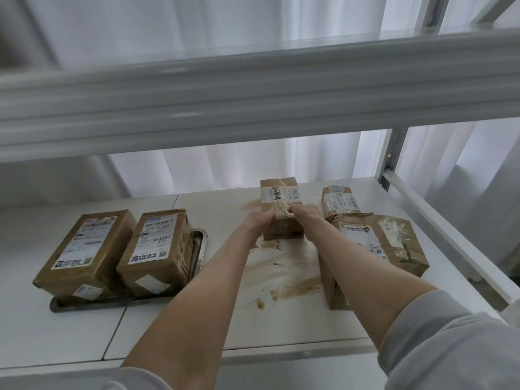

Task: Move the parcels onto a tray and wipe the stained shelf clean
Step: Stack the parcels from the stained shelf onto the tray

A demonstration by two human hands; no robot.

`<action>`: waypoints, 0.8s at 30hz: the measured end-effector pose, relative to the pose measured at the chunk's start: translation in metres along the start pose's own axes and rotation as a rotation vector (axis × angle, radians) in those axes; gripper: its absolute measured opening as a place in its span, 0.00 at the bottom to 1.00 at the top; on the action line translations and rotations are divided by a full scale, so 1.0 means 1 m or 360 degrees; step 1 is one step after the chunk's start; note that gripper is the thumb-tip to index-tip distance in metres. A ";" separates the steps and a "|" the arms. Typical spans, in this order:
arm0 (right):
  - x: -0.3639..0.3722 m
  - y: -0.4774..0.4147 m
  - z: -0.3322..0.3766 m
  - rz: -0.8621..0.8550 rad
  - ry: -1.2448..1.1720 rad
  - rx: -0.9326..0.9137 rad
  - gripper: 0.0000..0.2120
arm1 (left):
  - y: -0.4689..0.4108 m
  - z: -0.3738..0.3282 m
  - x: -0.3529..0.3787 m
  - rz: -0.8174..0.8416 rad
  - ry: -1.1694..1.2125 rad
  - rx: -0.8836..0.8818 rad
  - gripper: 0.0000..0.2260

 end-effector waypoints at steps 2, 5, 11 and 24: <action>0.000 -0.001 -0.002 -0.0004 -0.0014 0.0022 0.20 | -0.001 0.003 -0.006 -0.0060 0.0005 -0.0041 0.17; 0.003 0.000 -0.005 0.0003 -0.0041 0.0048 0.17 | 0.001 0.007 -0.021 -0.0157 0.0014 -0.0096 0.15; 0.020 0.020 -0.007 0.0079 -0.0168 0.0163 0.08 | 0.008 0.022 -0.050 -0.0186 0.0076 -0.0141 0.09; 0.056 0.099 -0.016 0.0140 -0.0439 0.0216 0.19 | 0.054 0.047 -0.106 -0.0203 0.0179 -0.0087 0.20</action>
Point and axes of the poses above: each hand's wrist, its own y-axis away from the middle knuckle, its own x-axis out of the palm, z = x × y, the point moved 3 cm from there along -y, towards the middle knuckle, and after that the axes turned 3 degrees about -y, right-handed, at the moved point
